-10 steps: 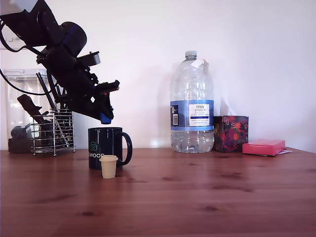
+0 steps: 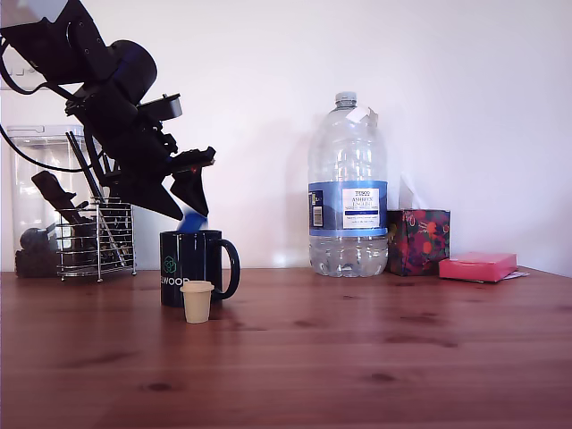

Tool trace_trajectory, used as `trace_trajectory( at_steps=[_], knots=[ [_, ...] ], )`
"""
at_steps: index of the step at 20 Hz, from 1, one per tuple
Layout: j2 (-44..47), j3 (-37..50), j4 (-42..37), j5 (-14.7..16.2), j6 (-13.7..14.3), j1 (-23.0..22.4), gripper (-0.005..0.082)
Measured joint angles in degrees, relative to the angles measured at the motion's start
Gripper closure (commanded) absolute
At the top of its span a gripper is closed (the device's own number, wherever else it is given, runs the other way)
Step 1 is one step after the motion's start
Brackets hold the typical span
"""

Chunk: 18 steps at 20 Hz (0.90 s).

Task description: Pick up the coffee capsules from the table one by one and drop them inside the nearest coffee cup

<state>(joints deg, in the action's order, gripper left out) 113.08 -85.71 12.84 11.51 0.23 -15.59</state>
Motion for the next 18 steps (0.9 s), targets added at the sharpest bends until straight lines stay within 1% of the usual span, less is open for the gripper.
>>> trace_trajectory(
  at_steps=[3, 6, 7, 8, 11, 12, 15, 16, 18],
  knots=[
    [0.0, 0.0, 0.0, 0.0, 0.0, 0.0, 0.0106],
    [0.0, 0.0, 0.0, 0.0, 0.1, 0.0, 0.0201],
    [0.0, 0.0, 0.0, 0.0, 0.2, 0.0, 0.0250],
    [0.0, 0.0, 0.0, 0.0, 0.2, 0.0, 0.0332],
    [0.0, 0.0, 0.5, 0.4, 0.4, -0.1, 0.0721],
    [0.0, 0.0, 0.7, 0.5, 0.6, -0.2, 0.0801],
    [-0.4, 0.0, 0.9, 0.2, 1.6, -0.2, 0.0788],
    [-0.9, 0.0, 0.8, 0.1, 2.3, -0.2, 0.0788],
    [-3.3, 0.4, -1.6, 0.0, 3.0, -0.4, 0.0788]
  ],
)
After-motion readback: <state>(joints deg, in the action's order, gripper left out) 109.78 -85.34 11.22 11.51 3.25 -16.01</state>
